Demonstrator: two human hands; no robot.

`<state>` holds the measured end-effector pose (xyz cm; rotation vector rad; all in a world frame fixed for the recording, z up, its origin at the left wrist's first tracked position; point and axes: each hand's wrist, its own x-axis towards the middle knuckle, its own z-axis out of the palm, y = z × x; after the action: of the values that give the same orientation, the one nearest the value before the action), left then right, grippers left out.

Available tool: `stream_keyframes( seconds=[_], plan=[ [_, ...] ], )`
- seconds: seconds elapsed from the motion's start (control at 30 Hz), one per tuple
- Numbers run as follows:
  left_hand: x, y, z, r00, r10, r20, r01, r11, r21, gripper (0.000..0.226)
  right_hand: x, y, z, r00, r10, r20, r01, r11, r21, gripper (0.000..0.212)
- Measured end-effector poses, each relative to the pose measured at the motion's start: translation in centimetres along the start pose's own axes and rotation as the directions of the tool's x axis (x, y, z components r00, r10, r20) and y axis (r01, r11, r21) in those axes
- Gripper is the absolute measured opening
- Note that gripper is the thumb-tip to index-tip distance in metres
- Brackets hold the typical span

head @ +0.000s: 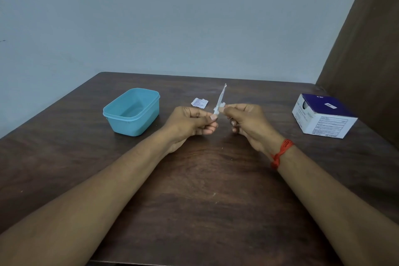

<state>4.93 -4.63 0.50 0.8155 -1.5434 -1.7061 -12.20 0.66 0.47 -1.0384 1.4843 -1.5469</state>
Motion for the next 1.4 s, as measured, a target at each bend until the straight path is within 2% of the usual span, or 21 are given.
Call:
stream_keyframes(
  seconds=[0.1,0.3,0.5,0.7,0.9,1.1,1.33,1.4],
  plan=[
    [-0.01,0.02,-0.11,1.000,0.001,-0.001,-0.001,1.000,-0.001,0.011,-0.03,-0.08,-0.05,1.000,-0.009,0.012,0.009,1.000,-0.019,0.006],
    [0.09,-0.09,-0.10,1.000,-0.003,0.019,0.003,1.000,0.027,0.009,0.26,-0.19,-0.53,0.999,-0.016,-0.038,0.018,0.999,0.050,0.022],
    [0.11,-0.15,-0.21,1.000,0.006,0.016,-0.007,1.000,0.014,0.011,0.20,0.08,-0.23,0.998,0.048,0.045,-0.050,0.998,0.031,0.014],
    [0.11,-0.12,-0.22,1.000,-0.005,0.023,0.004,0.999,0.050,0.006,0.52,0.02,-0.59,1.000,0.009,-0.011,-0.008,0.999,0.046,0.022],
    [0.09,-0.17,-0.16,1.000,0.005,0.010,-0.006,1.000,0.022,0.007,0.37,0.05,-0.65,0.993,0.067,0.097,-0.068,0.998,0.010,0.013],
    [0.11,-0.09,-0.17,1.000,-0.008,0.021,0.007,0.998,0.059,0.006,0.66,-0.14,-0.80,1.000,0.011,-0.020,-0.009,0.998,0.064,0.022],
    [0.01,-0.10,-0.09,1.000,0.000,0.002,0.000,1.000,0.021,0.005,0.47,0.25,-0.58,0.996,0.045,0.072,-0.046,0.999,-0.001,0.005],
    [-0.02,-0.15,-0.01,0.999,0.012,-0.032,-0.012,1.000,-0.018,0.007,0.62,0.17,-0.72,0.999,0.031,0.040,-0.031,0.999,-0.007,0.006]
  ],
)
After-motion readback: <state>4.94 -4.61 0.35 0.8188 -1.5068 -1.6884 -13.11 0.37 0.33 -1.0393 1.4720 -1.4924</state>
